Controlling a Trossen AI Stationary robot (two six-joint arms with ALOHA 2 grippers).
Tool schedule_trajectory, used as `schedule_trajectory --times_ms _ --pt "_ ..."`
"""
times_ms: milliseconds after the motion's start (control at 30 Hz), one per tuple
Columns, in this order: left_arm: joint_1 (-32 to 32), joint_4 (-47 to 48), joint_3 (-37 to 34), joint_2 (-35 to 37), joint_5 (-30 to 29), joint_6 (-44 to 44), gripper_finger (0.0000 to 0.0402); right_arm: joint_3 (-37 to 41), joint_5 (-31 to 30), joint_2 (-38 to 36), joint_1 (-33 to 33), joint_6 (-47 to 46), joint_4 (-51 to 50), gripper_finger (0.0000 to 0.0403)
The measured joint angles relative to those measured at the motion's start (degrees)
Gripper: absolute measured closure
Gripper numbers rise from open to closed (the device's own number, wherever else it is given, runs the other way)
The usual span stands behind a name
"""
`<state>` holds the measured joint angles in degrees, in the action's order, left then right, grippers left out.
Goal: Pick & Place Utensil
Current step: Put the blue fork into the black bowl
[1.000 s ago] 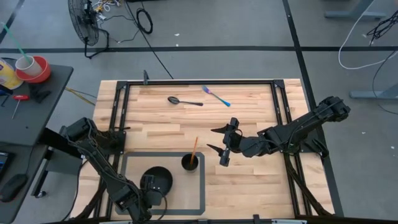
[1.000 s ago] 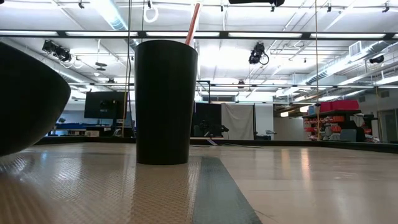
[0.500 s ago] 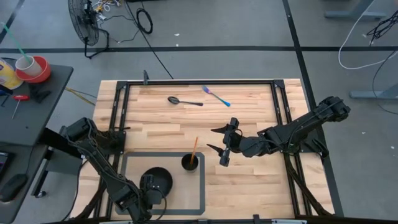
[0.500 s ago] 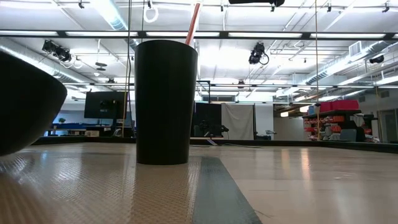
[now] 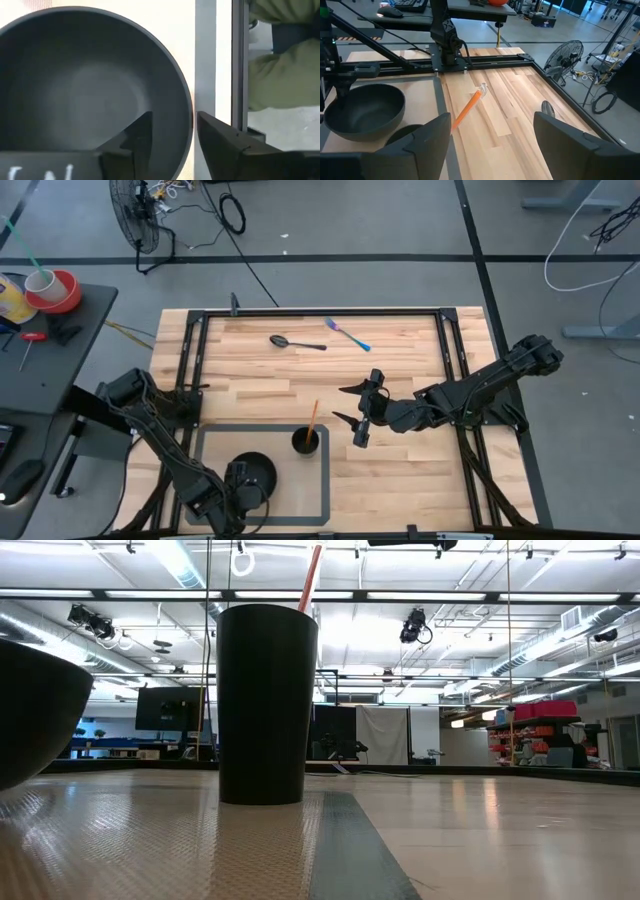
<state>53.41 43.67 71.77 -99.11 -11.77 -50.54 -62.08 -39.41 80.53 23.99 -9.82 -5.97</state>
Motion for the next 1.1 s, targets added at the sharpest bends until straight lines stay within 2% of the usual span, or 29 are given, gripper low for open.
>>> schedule_trajectory --times_ms 100,167,400,500,667,867,967,1100 --pt "-0.30 0.45 0.31 0.78 -0.51 2.29 0.0231 0.00 0.00 0.00 -0.04 0.59 -0.03 0.0117" --pt "-0.29 0.37 0.52 2.08 -3.63 4.71 0.0231 0.00 0.01 0.00 -0.17 1.24 -0.05 0.0117" --pt "1.48 4.27 0.57 10.20 -21.30 10.27 0.0246 -0.03 0.01 0.00 -4.33 -3.99 -7.96 0.0117" --pt "2.16 8.06 0.57 13.64 -28.88 9.93 0.0252 -0.04 0.01 0.00 -7.15 -4.77 -12.79 0.0117" --pt "2.20 14.58 0.24 16.87 -38.21 6.03 0.0256 -0.04 1.42 0.00 -12.36 -4.73 -19.48 0.0117" --pt "-0.56 13.48 -6.71 18.33 -42.00 3.27 0.0257 2.24 2.15 0.00 -22.10 -7.37 -29.43 0.0117" --pt "-2.88 13.03 -10.66 18.33 -41.66 -0.16 0.0257 6.16 4.90 0.00 -28.16 -6.12 -26.16 0.0117" --pt "-4.65 11.31 -13.88 18.33 -43.88 -1.72 0.0257 14.32 14.71 0.02 -36.31 -0.46 -10.49 0.0117"
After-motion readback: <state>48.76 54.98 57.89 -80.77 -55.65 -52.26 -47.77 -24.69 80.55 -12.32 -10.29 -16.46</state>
